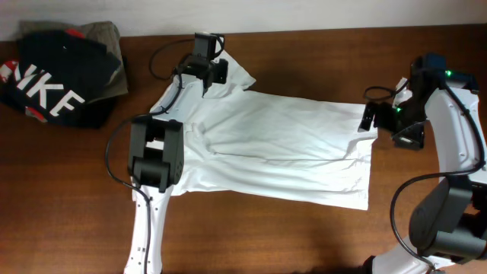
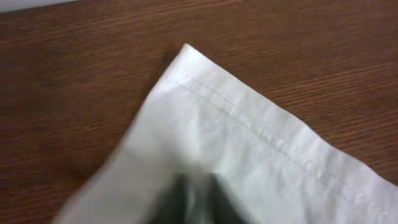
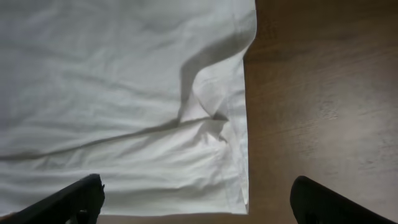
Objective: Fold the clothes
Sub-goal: 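Grasp the shirt's top left and top right corners with both grippers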
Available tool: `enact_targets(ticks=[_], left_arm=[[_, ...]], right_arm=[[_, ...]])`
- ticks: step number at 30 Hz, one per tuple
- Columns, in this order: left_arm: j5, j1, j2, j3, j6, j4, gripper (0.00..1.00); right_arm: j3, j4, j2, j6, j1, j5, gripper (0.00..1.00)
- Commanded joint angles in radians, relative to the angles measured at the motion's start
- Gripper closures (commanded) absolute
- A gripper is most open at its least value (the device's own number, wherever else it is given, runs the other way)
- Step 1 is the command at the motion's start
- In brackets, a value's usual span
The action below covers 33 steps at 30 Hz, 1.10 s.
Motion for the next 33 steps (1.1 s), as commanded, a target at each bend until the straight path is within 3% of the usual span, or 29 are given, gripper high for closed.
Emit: enact_targets(ticks=[1,13,18,24,28,31,33], left_arm=[[0.029,0.024,0.053,-0.002,-0.009,-0.015,1.0],[0.029,0.072,-0.111,0.003,-0.009,-0.164,1.0],[0.03,0.072,-0.124,0.003,-0.009,-0.308,1.0],[0.029,0.072,-0.125,0.003,-0.009,-0.357,1.0],[0.029,0.072,-0.125,0.003,-0.009,-0.372,1.0],[0.03,0.072,-0.125,0.003,-0.009,-0.371,1.0],[0.03,0.072,-0.125,0.003,-0.009,-0.372,1.0]], right_arm=[[-0.009,0.036,-0.009,-0.011,-0.002,-0.011,0.01],[-0.009,0.269,0.023,-0.068,-0.002,0.0,0.01],[0.038,0.35,0.18,-0.161,-0.002,0.051,0.01],[0.125,0.44,0.375,-0.194,-0.001,0.087,0.0],[0.125,0.511,0.418,-0.193,-0.001,0.032,0.05],[0.124,0.536,0.441,-0.193,-0.001,0.033,0.23],[0.124,0.542,0.457,-0.19,-0.001,0.033,0.23]])
